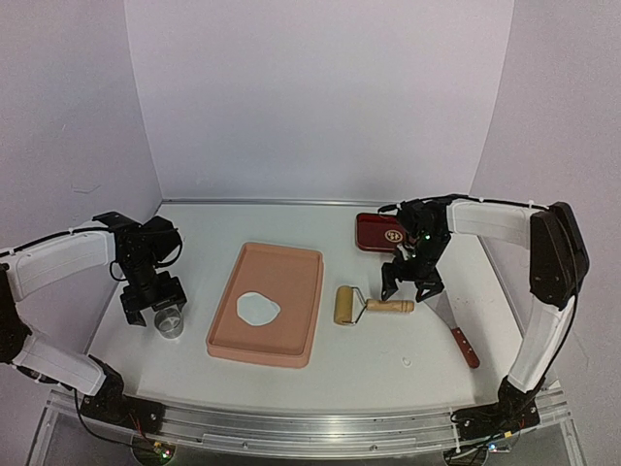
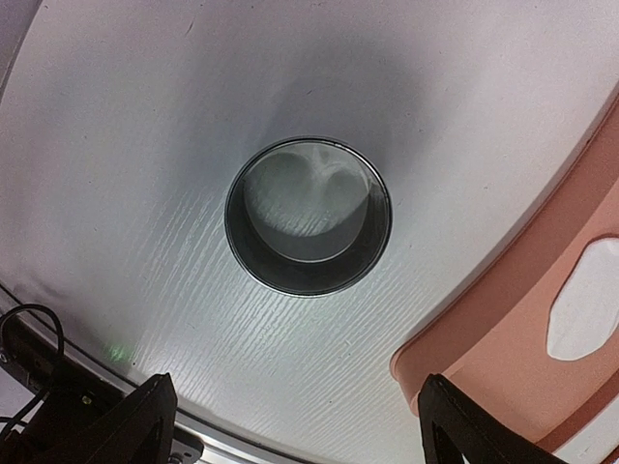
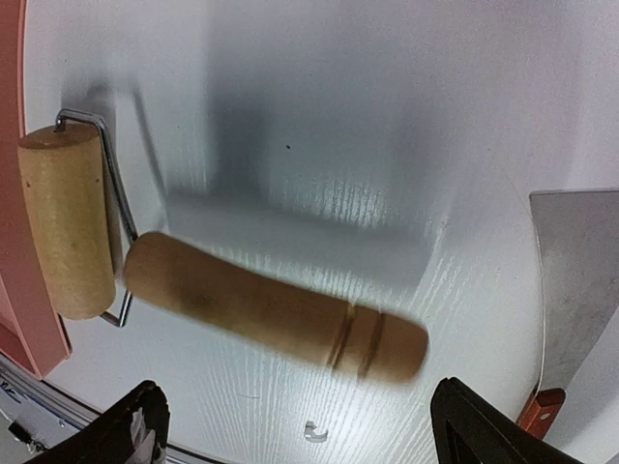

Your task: Roll out the dumpling wrappers from the dough

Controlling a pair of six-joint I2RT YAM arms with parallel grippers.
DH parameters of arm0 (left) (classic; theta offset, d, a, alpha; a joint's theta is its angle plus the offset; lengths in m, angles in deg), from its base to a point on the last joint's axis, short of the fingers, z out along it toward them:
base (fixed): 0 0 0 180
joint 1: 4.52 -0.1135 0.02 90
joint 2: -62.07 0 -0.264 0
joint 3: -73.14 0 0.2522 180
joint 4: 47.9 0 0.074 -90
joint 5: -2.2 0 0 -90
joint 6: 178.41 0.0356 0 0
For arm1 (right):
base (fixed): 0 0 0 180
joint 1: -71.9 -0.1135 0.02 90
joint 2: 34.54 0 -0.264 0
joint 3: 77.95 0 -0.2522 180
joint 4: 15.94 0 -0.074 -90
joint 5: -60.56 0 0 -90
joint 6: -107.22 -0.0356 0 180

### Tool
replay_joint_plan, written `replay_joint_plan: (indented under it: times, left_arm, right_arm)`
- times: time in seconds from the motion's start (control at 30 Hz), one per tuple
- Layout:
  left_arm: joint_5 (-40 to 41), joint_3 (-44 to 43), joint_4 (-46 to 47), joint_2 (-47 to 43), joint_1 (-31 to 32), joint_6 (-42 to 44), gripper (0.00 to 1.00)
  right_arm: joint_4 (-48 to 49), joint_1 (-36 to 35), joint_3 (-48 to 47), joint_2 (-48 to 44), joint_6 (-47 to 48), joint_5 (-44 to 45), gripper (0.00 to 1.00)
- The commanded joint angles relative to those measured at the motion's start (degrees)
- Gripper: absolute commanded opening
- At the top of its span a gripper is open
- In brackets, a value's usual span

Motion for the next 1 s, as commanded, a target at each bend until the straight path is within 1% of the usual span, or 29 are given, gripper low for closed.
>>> replay_joint_plan:
  times: [0.0,0.33,0.57,0.63,0.77,0.8,0.9,0.97]
  left_arm:
    - [-0.24,-0.08,1.10,-0.78,-0.39,0.24,0.88]
    - [0.90,0.45,-0.13,-1.17,-1.11,-0.90,0.88]
    - [-0.47,3.28,-0.74,-3.90,-7.15,-2.13,0.83]
    - [-1.30,4.50,-0.16,-4.54,-9.20,-2.38,0.79]
    - [-5.02,8.28,5.28,-6.10,-14.14,-2.25,0.66]
    - [-7.17,9.24,7.01,-6.35,-15.54,-1.99,0.63]
    - [-11.80,12.04,13.74,-6.52,-18.74,-0.86,0.57]
    - [-13.03,12.98,16.88,-5.95,-19.60,-0.31,0.55]
  right_arm:
    - [-1.54,0.15,0.57,-2.67,-1.13,2.29,0.95]
    - [-1.96,0.20,0.91,-4.33,-2.29,2.00,0.95]
    - [-2.42,0.13,0.98,-7.78,-3.85,-0.10,0.95]
    - [-2.43,0.13,1.23,-8.98,-4.63,-0.78,0.95]
    - [-2.42,0.13,1.95,-10.95,-5.53,-1.84,0.94]
    - [-2.43,0.13,2.05,-11.43,-5.64,-2.04,0.94]
    - [-2.49,0.09,2.52,-12.57,-6.06,-2.53,0.94]
    - [-2.59,0.11,2.70,-13.28,-6.19,-2.88,0.94]
